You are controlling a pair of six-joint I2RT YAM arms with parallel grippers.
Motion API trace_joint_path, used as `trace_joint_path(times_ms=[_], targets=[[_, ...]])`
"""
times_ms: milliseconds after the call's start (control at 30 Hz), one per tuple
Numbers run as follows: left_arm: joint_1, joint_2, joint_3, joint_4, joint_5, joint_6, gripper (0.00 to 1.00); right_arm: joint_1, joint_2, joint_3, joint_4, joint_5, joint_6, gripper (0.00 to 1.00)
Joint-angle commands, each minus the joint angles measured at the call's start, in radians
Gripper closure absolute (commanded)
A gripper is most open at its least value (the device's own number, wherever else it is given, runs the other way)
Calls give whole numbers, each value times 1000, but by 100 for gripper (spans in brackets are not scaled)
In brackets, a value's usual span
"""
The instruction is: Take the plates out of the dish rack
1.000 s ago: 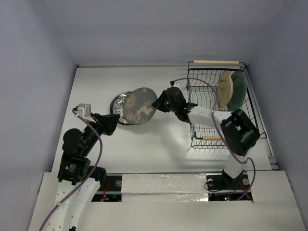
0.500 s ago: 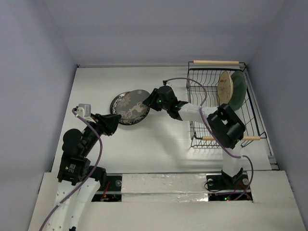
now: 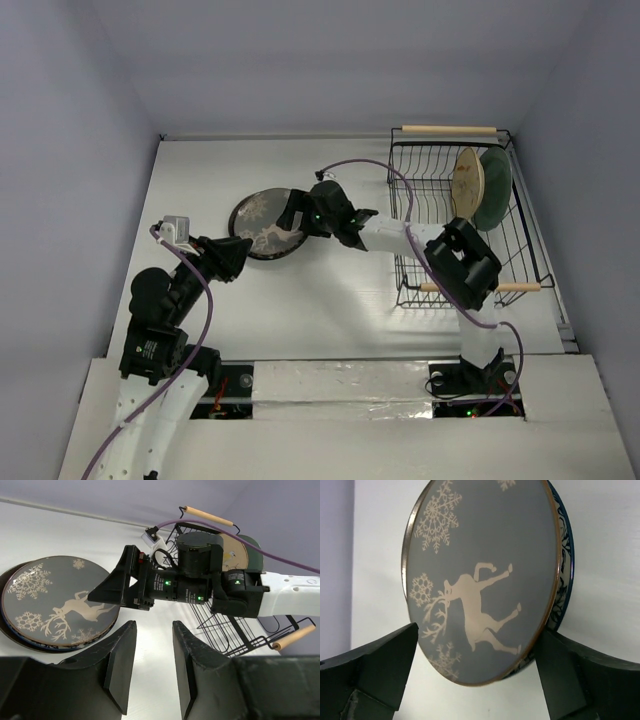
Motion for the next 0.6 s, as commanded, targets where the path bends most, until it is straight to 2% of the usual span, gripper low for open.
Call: trace_joint_path(times_ms=[0,233,300,333,367,400,467,500,533,567], targets=[[6,-7,-5,43,14,-3,68,10,-78,26,-141,96,-115,0],[6,-12,-4,45,16,-3,68,10,-134,49,-276,164,-230,0],[6,-15,-4,45,14,-3,67,10,-166,39,-302,193,-243,4],[6,-18,-5,43,11,-3,67,10,-186,27,-302,203,-251,8],[6,-19,-4,42,13,-1,67,10,-209,13,-304,248,-254,24],[6,-19,-5,43,13,-1,67,10,-270,-12,-308,275,-260,32],[6,-19,-5,42,13,-1,67,10,-338,-29,-327,401,-281,58],[6,-19,-5,42,13,-1,67,10,-405,-33,-360,445,-289,74],[-3,-22,-4,42,13,-1,68,-2,-436,-38,-379,492,-309,82],[-3,-24,-4,42,13,-1,68,-25,-467,-40,-419,560,-320,94]])
